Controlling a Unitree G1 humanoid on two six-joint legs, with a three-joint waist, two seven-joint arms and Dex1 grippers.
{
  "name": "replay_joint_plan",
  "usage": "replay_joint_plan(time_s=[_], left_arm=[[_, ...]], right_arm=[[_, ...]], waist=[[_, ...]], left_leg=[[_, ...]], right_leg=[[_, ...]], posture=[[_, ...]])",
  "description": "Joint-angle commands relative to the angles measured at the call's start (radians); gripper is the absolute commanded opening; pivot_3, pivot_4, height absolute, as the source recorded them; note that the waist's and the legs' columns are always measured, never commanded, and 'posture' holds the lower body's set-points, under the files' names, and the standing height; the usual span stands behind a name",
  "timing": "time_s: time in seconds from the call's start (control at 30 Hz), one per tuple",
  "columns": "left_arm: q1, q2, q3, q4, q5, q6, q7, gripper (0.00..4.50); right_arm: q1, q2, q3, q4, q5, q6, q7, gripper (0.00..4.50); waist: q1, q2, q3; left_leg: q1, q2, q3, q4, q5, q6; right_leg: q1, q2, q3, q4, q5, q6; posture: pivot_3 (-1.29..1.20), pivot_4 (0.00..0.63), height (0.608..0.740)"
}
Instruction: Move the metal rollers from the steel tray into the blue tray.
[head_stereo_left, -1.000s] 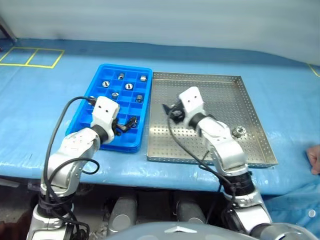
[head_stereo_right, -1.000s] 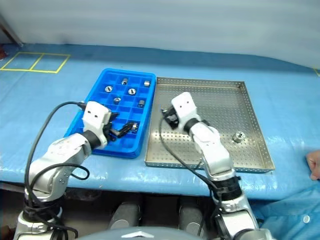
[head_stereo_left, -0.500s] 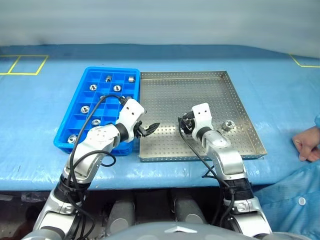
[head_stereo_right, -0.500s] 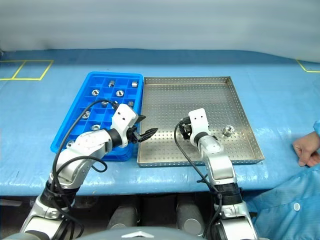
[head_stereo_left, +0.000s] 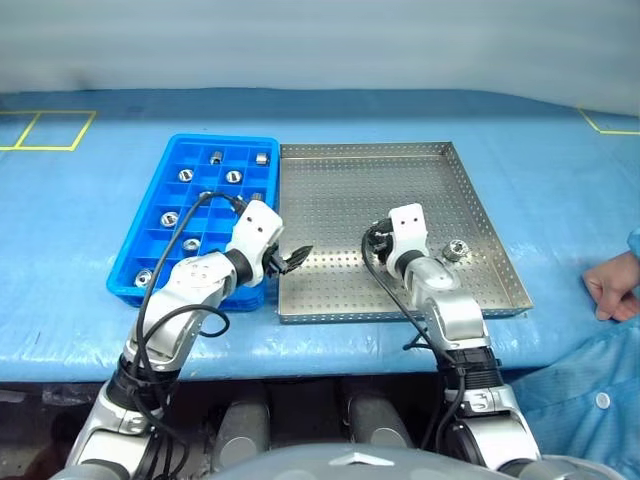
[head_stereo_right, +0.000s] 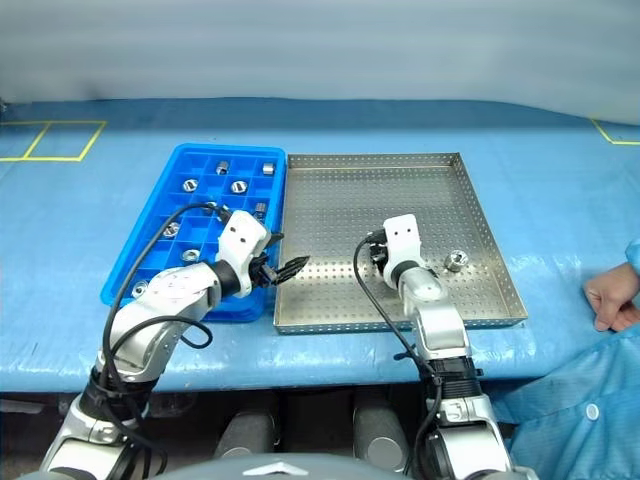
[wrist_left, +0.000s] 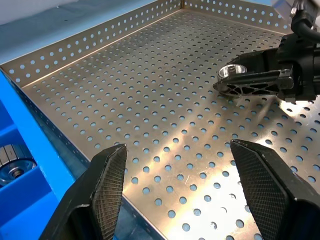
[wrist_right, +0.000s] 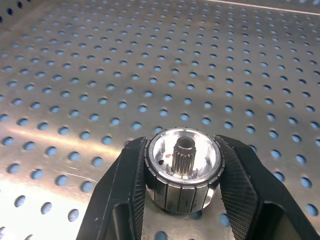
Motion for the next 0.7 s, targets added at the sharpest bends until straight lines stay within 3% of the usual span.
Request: replay_joint_plan(time_s=[0.03,0.2,0.3,0.43,0.7], left_arm=[[0.022,0.054,0.127,-0.095,0.003,0.064,0.038,3.62],[0.078,0.173,0.302,-0.202,-0.02,0.205,0.038,3.62],[0.102,0.233,0.378,-0.238,-0.018,0.312,0.049,3.62],[0.103,0.236,0.418,-0.241,-0.011,0.362,0.086,3.62],[0.144,0.205,0.407,-0.282,-0.02,0.375,0.12,3.62]], right_arm=[[-0.039,0.017,0.096,-0.164,0.055,0.035,0.098,1.71],[-0.093,0.074,0.228,-0.297,0.129,0.135,0.184,1.71],[-0.13,0.121,0.345,-0.28,0.139,0.151,0.229,1.71],[-0.162,0.155,0.412,-0.162,0.09,0.069,0.227,1.71],[-0.183,0.215,0.424,-0.017,0.082,-0.014,0.244,1.71]], waist=[[-0.001,0.0,0.0],[0.003,0.0,0.0],[0.016,0.0,0.0],[0.049,0.0,0.0],[0.065,-0.002,0.0]], left_leg=[[0.0,0.0,0.0,0.0,0.0,0.0],[0.001,0.002,-0.001,-0.002,0.0,0.0],[0.001,0.002,-0.003,-0.002,0.0,0.0],[0.001,0.002,-0.003,-0.002,0.0,0.0],[0.0,0.001,-0.003,-0.002,0.0,-0.001]], right_leg=[[-0.001,0.0,0.0,0.0,0.0,0.0],[-0.001,0.002,-0.001,0.002,-0.001,-0.002],[-0.001,0.002,-0.002,0.002,-0.002,-0.003],[0.0,0.001,-0.004,0.001,-0.002,-0.003],[0.0,0.0,-0.004,0.0,-0.001,-0.002]], posture=[[0.08,0.15,0.74],[0.12,0.15,0.74],[0.15,0.15,0.74],[0.18,0.15,0.74],[0.21,0.15,0.74]])
